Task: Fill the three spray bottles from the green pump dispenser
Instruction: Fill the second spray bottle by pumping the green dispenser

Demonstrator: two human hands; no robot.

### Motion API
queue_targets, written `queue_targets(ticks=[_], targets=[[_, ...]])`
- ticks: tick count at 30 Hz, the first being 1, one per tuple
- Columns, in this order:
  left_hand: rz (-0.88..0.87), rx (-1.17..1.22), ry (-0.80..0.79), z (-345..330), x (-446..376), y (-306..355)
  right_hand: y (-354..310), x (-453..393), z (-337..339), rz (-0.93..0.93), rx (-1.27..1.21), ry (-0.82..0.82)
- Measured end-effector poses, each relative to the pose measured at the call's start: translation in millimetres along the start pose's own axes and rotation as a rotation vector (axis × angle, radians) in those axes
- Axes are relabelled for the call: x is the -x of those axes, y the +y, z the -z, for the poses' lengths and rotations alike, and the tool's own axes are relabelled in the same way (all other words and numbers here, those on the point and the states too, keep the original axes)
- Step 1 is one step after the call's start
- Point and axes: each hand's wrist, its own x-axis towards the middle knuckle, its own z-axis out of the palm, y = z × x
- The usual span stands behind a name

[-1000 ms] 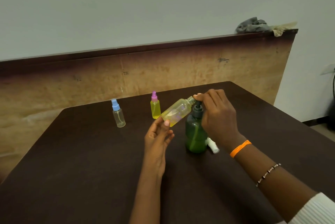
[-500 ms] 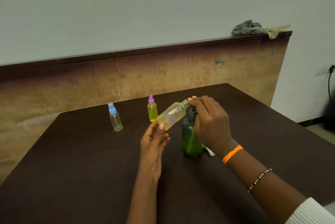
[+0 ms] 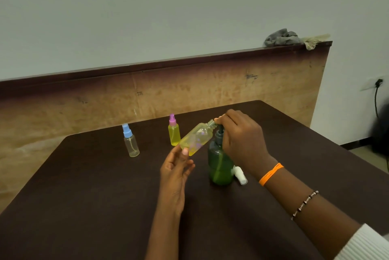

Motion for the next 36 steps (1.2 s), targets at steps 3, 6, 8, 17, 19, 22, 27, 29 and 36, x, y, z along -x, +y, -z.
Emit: queue_targets(ticks=[3, 6, 8, 17, 19, 22, 27, 29, 36], targets=[[0.001, -0.009, -0.005, -0.7, -1.0, -0.2, 1.8, -16.1, 9.9, -0.012, 0.016, -0.129], [-0.007, -0.012, -0.013, -0.9, -1.3, -0.8, -0.6, -3.6, 4.6, -0.048, -0.007, -0.057], [-0.008, -0.011, -0.001, -1.1, -0.4, -0.8, -3.6, 11.8, -3.4, -0.086, -0.059, -0.007], [-0.002, -0.02, 0.011, -2.1, 4.4, 0.4, -4.7, -15.3, 11.0, -0.066, -0.012, -0.149], [-0.005, -0.024, 0.005, -1.5, 4.3, 0.6, -6.4, -7.9, 7.3, -0.087, -0.009, -0.117], [-0.009, -0.027, 0.004, -0.8, 2.7, -0.1, -10.1, 13.6, -4.7, -0.143, -0.071, -0.007], [-0.016, -0.008, 0.012, 1.5, 2.8, 0.4, -14.4, 7.8, -5.0, -0.174, -0.099, -0.02], [-0.012, 0.002, 0.008, 1.3, 2.2, 0.9, -13.9, -0.2, 1.7, -0.161, -0.069, -0.067], [-0.019, 0.008, 0.003, 1.1, -1.2, 0.6, -17.7, 8.2, -5.3, -0.163, -0.015, 0.018]])
